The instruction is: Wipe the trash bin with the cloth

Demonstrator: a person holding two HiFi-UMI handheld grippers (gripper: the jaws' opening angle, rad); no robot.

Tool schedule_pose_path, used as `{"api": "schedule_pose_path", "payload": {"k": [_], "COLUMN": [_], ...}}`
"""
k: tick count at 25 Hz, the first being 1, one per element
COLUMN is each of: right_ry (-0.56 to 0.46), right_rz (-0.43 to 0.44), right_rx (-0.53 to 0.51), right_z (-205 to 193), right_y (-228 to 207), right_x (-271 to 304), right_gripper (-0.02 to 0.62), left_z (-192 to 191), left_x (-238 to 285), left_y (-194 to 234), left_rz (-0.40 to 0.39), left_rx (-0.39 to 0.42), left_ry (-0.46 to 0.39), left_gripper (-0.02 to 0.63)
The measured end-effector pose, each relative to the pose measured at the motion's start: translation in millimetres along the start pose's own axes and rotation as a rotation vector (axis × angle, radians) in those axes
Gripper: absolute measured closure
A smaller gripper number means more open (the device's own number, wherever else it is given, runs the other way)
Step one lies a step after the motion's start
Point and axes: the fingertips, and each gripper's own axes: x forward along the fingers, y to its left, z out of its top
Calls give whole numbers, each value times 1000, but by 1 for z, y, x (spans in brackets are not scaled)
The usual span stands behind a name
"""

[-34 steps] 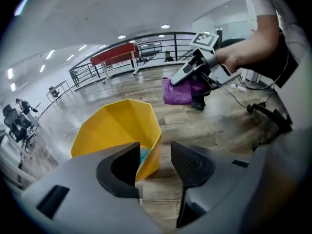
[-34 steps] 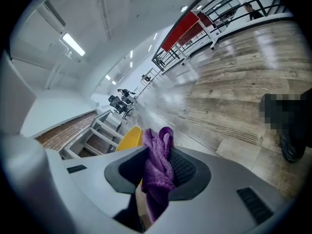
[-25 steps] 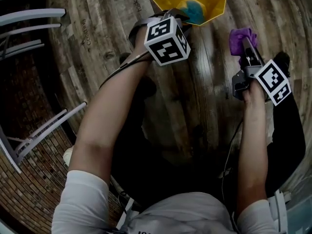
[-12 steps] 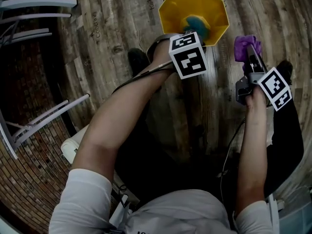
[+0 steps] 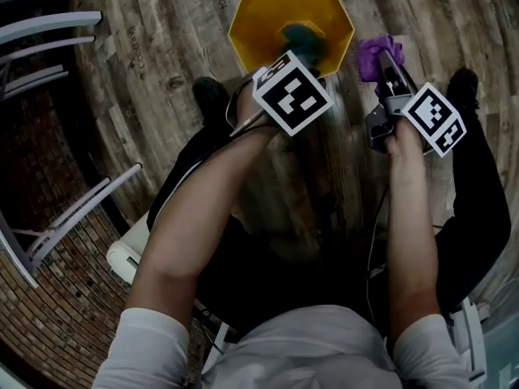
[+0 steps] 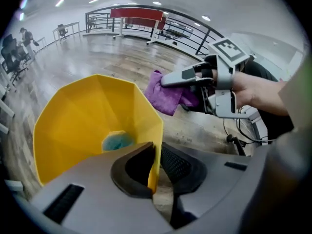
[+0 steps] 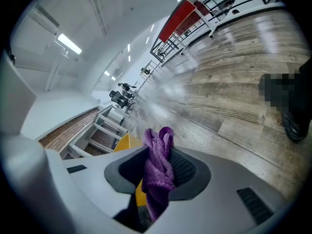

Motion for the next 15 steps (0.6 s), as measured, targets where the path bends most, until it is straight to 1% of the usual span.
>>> {"api": "schedule_pose_path", "payload": {"k": [3, 5, 10, 12, 15], "right_ry": [-11, -20, -82, -116, -156], "right_rz": [9, 30, 110, 137, 173], "right_rx": [35, 68, 154, 157, 131], "right_z": [0, -1, 7, 14, 23], "right_y": [-2, -3, 2, 10, 22], "right_x": [5, 7, 0, -2, -7], "right_gripper": [480, 480, 480, 480, 480], "left_z": [7, 12, 24, 29, 32], "left_x": [-2, -5, -2, -2, -3], "left_y": [0, 1, -9, -7, -7], "left_rz": [6, 12, -36, -45, -55], "left_rx": [-23, -32, -50, -52, -57], "left_ry": [0, -1, -9, -15, -16], "left_gripper": [569, 569, 566, 565, 563]}}
